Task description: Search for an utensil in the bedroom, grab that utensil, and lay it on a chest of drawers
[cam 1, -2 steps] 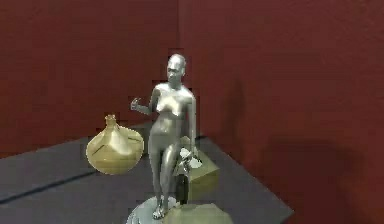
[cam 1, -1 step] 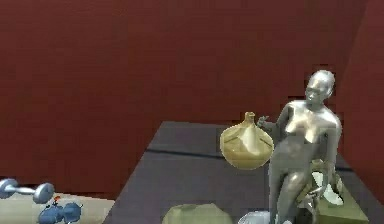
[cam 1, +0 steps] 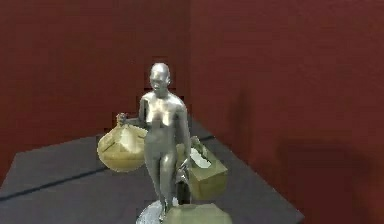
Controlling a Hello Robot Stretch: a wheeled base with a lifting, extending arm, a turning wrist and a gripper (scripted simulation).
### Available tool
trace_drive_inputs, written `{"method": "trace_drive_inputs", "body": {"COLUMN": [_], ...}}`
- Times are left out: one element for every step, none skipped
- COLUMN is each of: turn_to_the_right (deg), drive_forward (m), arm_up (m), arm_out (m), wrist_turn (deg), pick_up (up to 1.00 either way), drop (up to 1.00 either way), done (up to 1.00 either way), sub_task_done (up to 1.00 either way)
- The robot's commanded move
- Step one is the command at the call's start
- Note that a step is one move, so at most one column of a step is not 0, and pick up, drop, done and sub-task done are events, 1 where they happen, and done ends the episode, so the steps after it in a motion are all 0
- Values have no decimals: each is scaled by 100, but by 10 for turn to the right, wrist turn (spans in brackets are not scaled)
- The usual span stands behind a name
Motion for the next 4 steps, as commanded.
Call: {"method": "trace_drive_inputs", "body": {"turn_to_the_right": [-270,120,30,-450], "drive_forward": [0,0,0,0], "arm_up": [0,0,0,0], "arm_out": [0,0,0,0], "wrist_turn": [0,0,0,0], "pick_up": [0,0,0,0], "drop": [0,0,0,0], "done": [0,0,0,0], "sub_task_done": [0,0,0,0]}}
